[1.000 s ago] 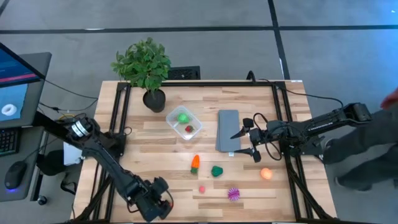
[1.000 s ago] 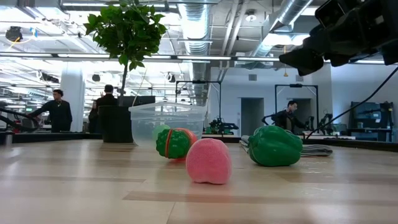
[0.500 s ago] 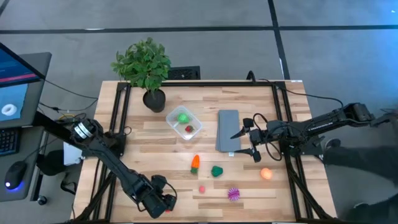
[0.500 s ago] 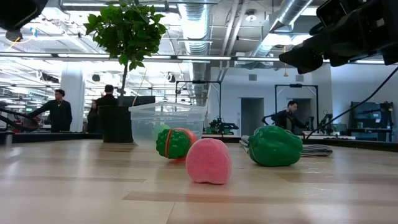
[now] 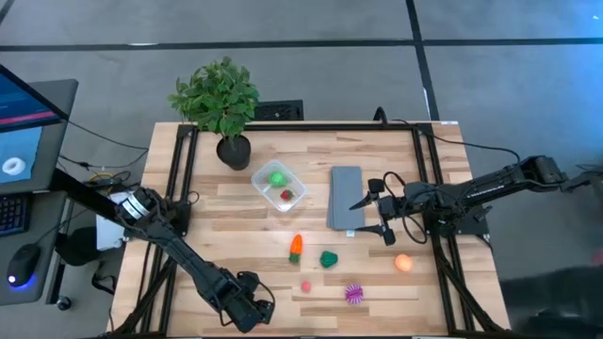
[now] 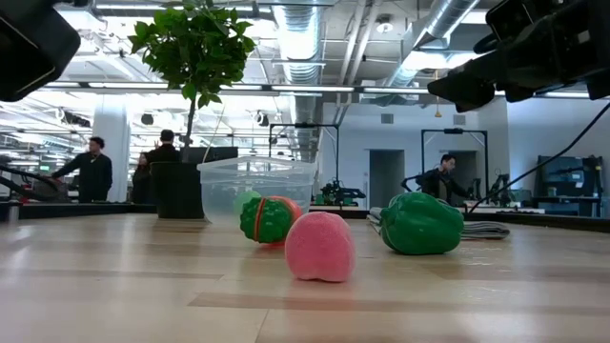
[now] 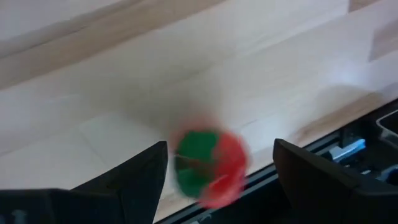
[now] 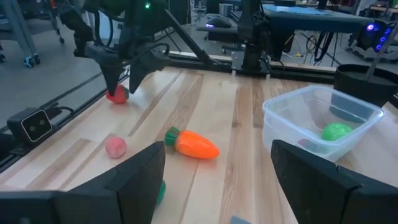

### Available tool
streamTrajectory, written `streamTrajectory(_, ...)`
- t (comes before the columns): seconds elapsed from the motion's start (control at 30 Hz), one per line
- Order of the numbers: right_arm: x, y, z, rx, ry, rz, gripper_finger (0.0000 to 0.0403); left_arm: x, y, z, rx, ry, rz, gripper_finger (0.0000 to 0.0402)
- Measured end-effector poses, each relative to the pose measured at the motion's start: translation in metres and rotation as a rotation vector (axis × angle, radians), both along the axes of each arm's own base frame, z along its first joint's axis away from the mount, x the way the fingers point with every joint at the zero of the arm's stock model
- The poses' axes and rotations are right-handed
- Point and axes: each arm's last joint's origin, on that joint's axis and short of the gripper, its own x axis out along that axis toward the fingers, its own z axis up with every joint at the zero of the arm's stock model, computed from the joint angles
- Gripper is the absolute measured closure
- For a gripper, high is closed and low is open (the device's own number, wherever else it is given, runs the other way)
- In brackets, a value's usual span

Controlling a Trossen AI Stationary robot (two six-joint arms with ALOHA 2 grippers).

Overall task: Pick and placing Produce into tupperware
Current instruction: Put the red strawberry into the transparent bin

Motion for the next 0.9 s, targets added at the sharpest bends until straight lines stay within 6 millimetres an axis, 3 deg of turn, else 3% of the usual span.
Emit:
streamTrajectory(0.7, 0.0000, 0.0001, -0.0001, 0.000, 0.001, 0.001, 0.0085, -0.0009, -0.0018, 0.0004, -0.037, 0.025, -0.085, 0.0120)
streamTrajectory(0.9, 0.0000, 0.0001, -0.0001, 0.000, 0.001, 0.001, 0.0085, -0.0005, -0.0030, 0.0009, -0.047, 0.015, -0.120, 0.0095)
